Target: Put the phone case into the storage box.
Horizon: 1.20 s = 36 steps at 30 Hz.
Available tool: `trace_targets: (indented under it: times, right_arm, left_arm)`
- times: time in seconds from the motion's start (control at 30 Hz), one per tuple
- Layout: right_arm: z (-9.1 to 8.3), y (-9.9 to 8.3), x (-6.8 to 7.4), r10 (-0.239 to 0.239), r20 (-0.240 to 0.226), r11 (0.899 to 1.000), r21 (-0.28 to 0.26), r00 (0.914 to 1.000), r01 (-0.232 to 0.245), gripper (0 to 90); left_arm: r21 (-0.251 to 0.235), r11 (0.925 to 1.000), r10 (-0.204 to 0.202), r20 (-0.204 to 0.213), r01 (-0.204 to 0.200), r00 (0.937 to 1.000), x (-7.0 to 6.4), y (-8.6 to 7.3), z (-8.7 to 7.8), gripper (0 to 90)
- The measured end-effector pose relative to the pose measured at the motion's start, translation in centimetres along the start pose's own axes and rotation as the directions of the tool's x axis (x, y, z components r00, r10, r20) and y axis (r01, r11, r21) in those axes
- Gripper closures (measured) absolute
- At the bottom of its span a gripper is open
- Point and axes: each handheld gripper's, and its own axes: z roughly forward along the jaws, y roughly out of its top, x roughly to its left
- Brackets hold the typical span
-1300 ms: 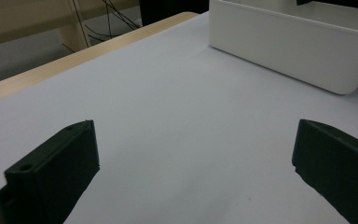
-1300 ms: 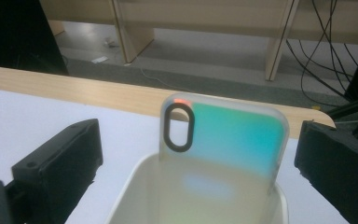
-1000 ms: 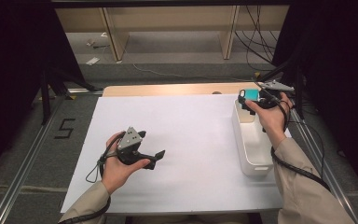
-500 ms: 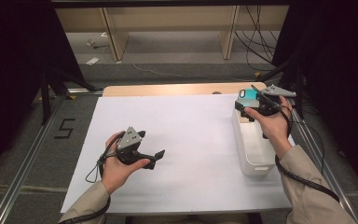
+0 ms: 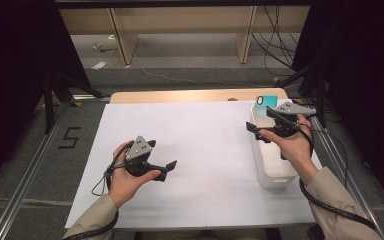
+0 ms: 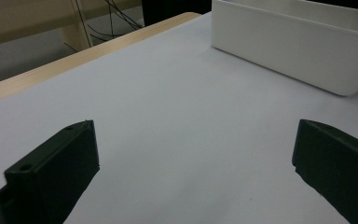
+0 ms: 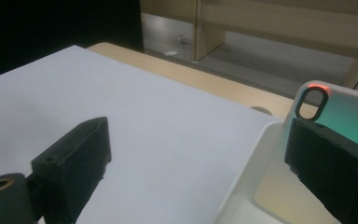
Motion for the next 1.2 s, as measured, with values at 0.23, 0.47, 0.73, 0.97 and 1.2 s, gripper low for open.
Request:
trace_targets:
  times: [0.23,0.47,0.73,0.97,1.2]
  right_arm:
    - [-1.0,-0.7,0.6,-0.019,-0.032,1.0,0.013,0.9993,0.019,8.7]
    - [-1.6,-1.0,0.8,-0.026,-0.054,1.0,0.0,0.9982,0.026,10.0]
    - [-2.0,-1.3,1.3,-0.032,-0.073,0.999,-0.002,0.9968,0.032,10.9]
    - [-2.6,-1.7,1.5,-0.036,-0.081,0.999,-0.004,0.9961,0.036,12.2]
    - [-3.0,-2.1,1.7,-0.037,-0.098,0.999,-0.014,0.9945,0.036,13.2]
  left_arm:
    - [0.0,1.0,0.001,-0.002,-0.001,1.0,0.0,0.0,0.0,0.0]
    - [0.001,1.0,0.0,-0.002,0.0,1.0,0.1,0.0,0.0,0.0]
    - [0.0,1.0,0.0,-0.003,0.0,1.0,0.1,0.0,0.0,0.0]
    - [-0.001,1.0,-0.001,-0.003,0.001,1.0,0.1,0.0,0.0,0.0]
    - [-0.001,1.0,0.0,-0.004,0.0,1.0,0.1,0.0,0.0,0.0]
